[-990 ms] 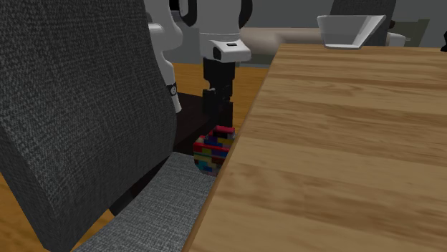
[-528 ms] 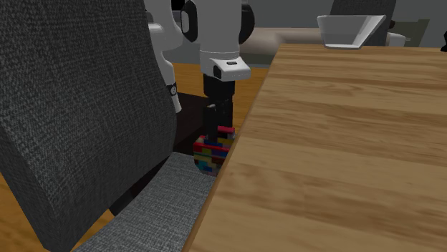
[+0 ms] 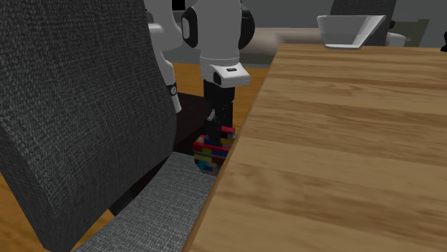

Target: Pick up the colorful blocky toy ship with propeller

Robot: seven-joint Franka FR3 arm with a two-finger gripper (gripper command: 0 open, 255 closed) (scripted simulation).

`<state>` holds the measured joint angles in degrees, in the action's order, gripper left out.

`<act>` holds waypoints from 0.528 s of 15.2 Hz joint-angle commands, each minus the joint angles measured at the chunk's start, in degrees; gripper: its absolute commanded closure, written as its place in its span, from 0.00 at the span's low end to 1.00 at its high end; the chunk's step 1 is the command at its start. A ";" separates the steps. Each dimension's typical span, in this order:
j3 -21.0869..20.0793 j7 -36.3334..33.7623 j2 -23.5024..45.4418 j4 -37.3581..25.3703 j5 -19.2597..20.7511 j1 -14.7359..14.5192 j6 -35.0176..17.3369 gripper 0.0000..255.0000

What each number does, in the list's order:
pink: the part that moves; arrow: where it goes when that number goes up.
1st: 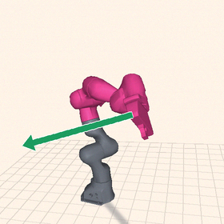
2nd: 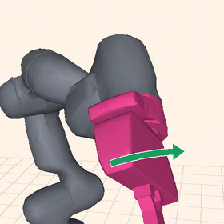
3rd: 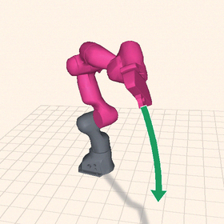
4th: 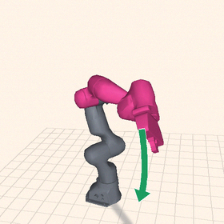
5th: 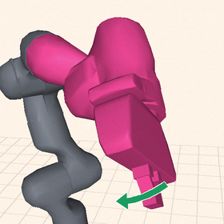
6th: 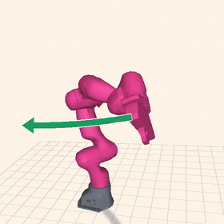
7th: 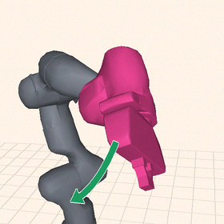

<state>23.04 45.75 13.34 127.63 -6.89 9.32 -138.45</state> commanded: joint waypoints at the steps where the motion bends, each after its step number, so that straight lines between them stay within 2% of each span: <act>1: 0.00 0.01 0.07 0.04 0.00 0.01 -0.03 1.00; 5: -0.02 -0.02 0.12 -0.04 -0.02 -0.01 0.00 1.00; 8: 0.40 -0.81 -1.69 -0.43 1.15 -0.33 2.03 1.00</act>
<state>23.33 45.22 12.25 127.10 -6.09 9.13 -136.82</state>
